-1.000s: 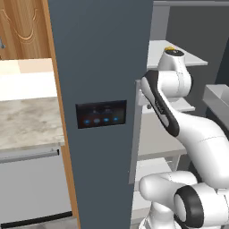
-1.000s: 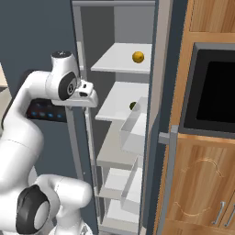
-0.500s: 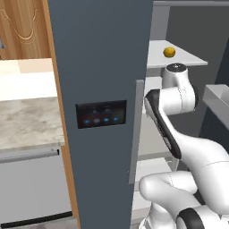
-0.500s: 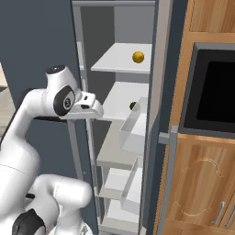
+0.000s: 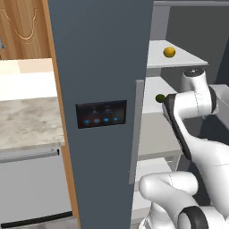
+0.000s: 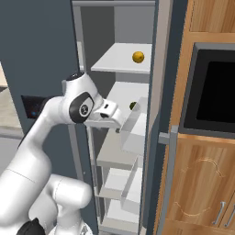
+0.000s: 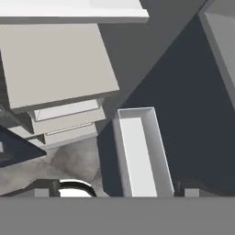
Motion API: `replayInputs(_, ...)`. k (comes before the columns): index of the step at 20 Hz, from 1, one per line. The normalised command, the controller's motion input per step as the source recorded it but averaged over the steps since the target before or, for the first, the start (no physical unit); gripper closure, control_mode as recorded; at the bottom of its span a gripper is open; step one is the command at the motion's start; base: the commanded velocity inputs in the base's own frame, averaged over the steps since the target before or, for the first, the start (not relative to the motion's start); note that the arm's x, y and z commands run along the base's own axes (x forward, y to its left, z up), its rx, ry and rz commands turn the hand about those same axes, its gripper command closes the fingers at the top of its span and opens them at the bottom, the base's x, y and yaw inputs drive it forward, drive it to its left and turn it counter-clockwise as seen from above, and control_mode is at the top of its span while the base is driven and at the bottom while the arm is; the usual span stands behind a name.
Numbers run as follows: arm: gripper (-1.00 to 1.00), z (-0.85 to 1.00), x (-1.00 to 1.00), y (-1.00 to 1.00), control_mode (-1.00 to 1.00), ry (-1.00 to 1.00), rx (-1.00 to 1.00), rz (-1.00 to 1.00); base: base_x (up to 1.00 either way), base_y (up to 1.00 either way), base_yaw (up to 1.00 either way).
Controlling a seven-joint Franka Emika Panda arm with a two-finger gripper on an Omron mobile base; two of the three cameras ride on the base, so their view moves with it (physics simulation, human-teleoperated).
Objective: Grab the lemon and lime from the fridge, place them in the blender, close the lid, and turn on the blender to create a marinade.
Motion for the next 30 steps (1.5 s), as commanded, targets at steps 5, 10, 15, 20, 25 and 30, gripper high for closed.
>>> replayInputs(5,-1.0,0.0,-0.02,-0.85,-1.0,0.0,0.0,-0.09,0.0,0.0,0.0)
replayInputs(10,-1.0,0.0,-0.11,-0.81,-1.0,-0.05,0.0,-0.03,0.0,0.0,0.0)
replayInputs(15,-1.0,0.0,0.2,-0.27,-1.0,-0.11,0.06,0.16,0.0,0.0,0.0)
replayInputs(20,-1.0,0.0,0.79,0.27,-1.0,-0.03,0.17,0.28,0.0,0.0,0.0)
replayInputs(25,-1.0,-0.11,0.81,0.24,-1.0,-0.09,0.1,0.28,0.0,0.0,0.0)
replayInputs(30,-1.0,-0.09,0.75,0.02,-1.0,-0.1,0.01,0.19,0.0,0.0,0.0)
